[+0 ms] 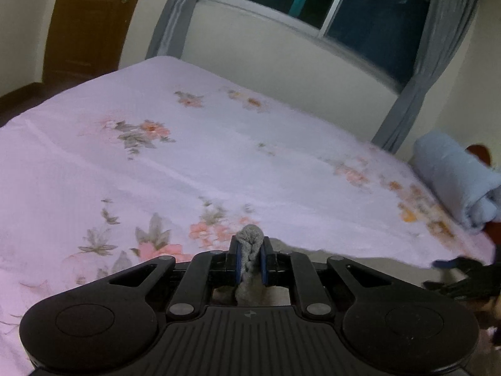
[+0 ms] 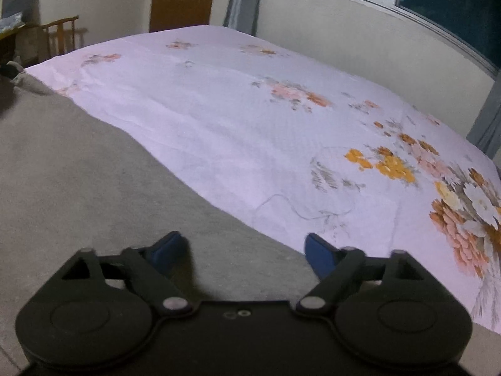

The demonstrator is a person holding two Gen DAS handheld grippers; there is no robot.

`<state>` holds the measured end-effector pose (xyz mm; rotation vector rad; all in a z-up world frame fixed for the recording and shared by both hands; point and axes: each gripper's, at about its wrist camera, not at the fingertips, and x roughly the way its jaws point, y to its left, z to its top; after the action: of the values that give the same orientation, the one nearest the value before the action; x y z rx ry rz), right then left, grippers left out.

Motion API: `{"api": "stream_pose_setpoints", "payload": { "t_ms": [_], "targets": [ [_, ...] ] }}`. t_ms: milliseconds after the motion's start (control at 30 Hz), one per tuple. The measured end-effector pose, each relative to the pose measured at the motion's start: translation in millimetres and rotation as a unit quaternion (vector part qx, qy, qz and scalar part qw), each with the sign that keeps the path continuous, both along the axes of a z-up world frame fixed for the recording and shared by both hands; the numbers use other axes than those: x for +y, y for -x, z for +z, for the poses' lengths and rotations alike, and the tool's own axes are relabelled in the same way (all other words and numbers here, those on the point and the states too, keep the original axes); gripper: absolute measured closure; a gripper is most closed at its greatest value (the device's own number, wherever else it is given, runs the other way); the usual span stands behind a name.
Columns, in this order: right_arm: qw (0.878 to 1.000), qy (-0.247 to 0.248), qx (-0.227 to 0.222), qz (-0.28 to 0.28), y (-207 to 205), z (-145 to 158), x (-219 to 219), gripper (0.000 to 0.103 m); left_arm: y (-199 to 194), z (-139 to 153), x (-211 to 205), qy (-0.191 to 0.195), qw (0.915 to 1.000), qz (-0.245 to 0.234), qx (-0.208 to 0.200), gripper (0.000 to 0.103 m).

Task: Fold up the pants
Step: 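Close the left tool on one leg cuff while the right tool grasps the other cuff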

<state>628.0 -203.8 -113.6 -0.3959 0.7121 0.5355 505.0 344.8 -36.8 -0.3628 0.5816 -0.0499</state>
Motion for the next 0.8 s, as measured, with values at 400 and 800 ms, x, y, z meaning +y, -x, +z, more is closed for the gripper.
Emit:
{"api": "stream_pose_setpoints", "payload": {
  "t_ms": [400, 800],
  "targets": [
    [0.994, -0.01, 0.081, 0.073, -29, 3, -1, 0.063, 20, 18, 14, 0.015, 0.9997, -0.008, -0.02, 0.093],
    [0.994, 0.033, -0.002, 0.108, 76, 96, -16, 0.103, 59, 38, 30, 0.059, 0.9966, -0.023, -0.053, 0.093]
  ]
}}
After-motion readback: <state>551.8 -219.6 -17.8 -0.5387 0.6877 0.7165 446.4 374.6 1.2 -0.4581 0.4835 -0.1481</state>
